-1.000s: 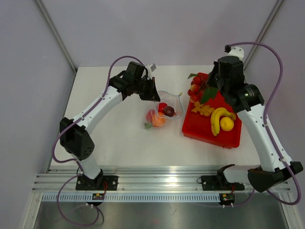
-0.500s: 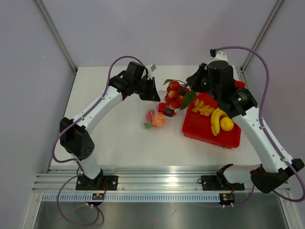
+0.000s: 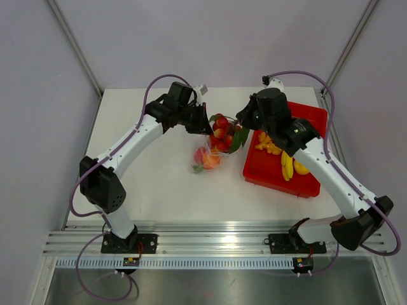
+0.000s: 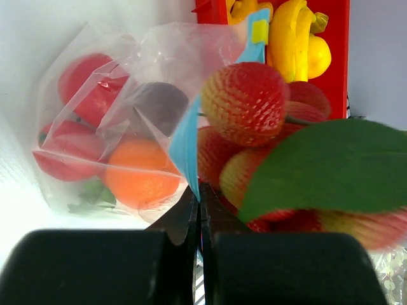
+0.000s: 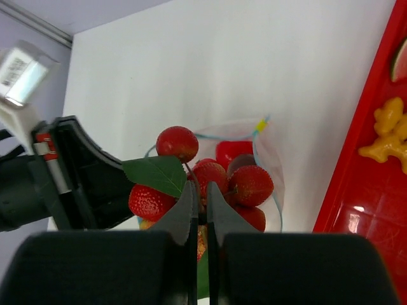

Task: Place the food in the zip-top bag and seal the zipper
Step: Place the fake fruit in the zipper food storage bag.

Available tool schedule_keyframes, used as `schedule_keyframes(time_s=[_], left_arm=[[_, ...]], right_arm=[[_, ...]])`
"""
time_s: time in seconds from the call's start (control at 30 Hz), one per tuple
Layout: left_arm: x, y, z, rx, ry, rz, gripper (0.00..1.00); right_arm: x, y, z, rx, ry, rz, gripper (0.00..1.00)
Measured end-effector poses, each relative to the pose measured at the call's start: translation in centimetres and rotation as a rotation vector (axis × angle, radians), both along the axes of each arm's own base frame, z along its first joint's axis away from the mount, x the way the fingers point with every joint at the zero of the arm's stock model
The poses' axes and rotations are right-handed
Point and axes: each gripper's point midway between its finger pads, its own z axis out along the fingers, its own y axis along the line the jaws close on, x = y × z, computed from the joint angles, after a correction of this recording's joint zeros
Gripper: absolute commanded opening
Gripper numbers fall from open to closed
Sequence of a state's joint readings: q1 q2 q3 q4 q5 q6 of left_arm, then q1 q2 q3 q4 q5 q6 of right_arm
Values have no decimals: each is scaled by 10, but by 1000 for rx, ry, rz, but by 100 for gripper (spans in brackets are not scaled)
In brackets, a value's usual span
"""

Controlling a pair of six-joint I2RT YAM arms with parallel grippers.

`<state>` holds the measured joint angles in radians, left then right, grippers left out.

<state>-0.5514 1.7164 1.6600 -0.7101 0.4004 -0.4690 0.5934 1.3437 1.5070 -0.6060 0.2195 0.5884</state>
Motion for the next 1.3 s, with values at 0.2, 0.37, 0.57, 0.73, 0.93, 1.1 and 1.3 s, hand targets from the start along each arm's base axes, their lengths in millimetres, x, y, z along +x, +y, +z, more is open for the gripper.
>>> schedule_keyframes(time_s=[0.2,0.37,0.57,0.73,0.93,1.1,1.3], left_arm=[[-1,1,-1,4,6,0,0],[-2,1,0,2,4,-1,0],[-3,0,2,-6,5,-9,0],[-5,-1,3,-14,9,-18,0],[-8,-4,4,-19,12,-32,0],[-8,-4,4,-19,11,-33,0],[-8,-4,3,-16,6,-39,0]], right_arm=[[12,-2,-51,-73,87,-51,0],[21,0,-73,-97,130,-85,0],[23,1,-70,-66,127,-104,0],[27,5,-55,-24,105,-117,0],[37,12,-34,12,71,-121,0],[44,18,-31,16,72,-120,0],[50,22,-22,-1,88,-115,0]])
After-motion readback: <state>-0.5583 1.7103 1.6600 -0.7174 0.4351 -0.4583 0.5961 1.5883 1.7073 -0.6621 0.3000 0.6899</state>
